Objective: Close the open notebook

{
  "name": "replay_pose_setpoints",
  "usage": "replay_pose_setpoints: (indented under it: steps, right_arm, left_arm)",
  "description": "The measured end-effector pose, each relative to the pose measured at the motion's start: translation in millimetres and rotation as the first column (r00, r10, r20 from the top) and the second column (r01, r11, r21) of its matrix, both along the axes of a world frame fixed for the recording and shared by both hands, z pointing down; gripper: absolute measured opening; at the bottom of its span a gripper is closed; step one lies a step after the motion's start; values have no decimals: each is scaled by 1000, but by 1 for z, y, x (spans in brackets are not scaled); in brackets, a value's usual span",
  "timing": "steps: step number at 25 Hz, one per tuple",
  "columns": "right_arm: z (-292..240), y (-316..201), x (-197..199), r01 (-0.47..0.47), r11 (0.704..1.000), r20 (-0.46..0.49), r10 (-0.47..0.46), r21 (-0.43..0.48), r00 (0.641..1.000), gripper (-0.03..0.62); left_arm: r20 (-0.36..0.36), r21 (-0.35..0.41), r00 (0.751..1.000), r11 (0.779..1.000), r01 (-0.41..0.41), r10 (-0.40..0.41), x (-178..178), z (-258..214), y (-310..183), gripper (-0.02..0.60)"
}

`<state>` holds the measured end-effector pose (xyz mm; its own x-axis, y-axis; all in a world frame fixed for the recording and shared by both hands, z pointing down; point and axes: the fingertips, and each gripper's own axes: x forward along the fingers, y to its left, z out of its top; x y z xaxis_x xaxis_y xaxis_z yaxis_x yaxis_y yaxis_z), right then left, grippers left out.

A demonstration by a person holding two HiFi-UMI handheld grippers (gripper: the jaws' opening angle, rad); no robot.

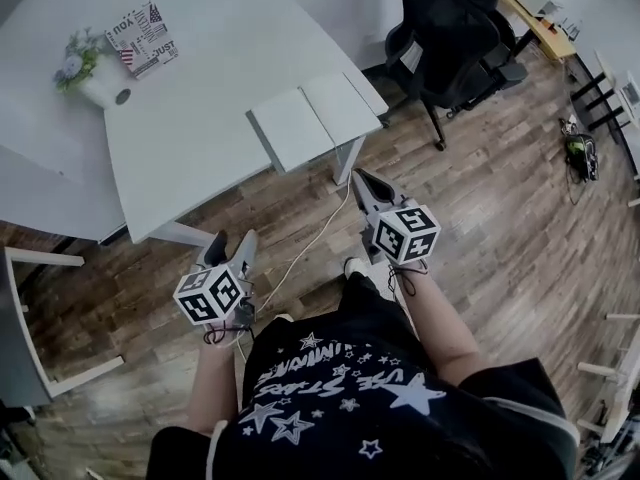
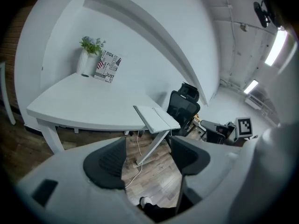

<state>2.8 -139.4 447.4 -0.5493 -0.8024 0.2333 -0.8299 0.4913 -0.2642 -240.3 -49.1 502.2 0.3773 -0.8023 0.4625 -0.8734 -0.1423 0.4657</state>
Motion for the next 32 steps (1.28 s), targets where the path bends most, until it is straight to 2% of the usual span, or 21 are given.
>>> replay_pose_setpoints:
  steps: [7, 15, 21, 27, 32]
  right_arm:
    - [3, -82, 33, 142, 990, 14, -141, -15, 990, 5]
    - [18, -121, 54, 282, 957, 40, -280, -67, 959, 5]
    - [31, -132, 50, 322, 942, 59, -317, -97, 946, 5]
    - [42, -139, 47, 316, 942, 38, -314, -114, 949, 5]
    - [46, -157, 47, 289, 948, 13, -290, -131, 957, 4]
  left_arm:
    - [11, -29, 989, 989, 145, -145, 44, -1, -44, 299]
    - [-7, -57, 962, 961, 272, -273, 78, -2, -77, 299]
    - [-35, -95, 954, 951, 294, -298, 90, 4, -91, 299]
    - [-100, -138, 950, 950, 282, -297, 88, 30, -121, 299]
    - [-118, -182, 950, 947, 266, -290, 85, 48, -142, 307]
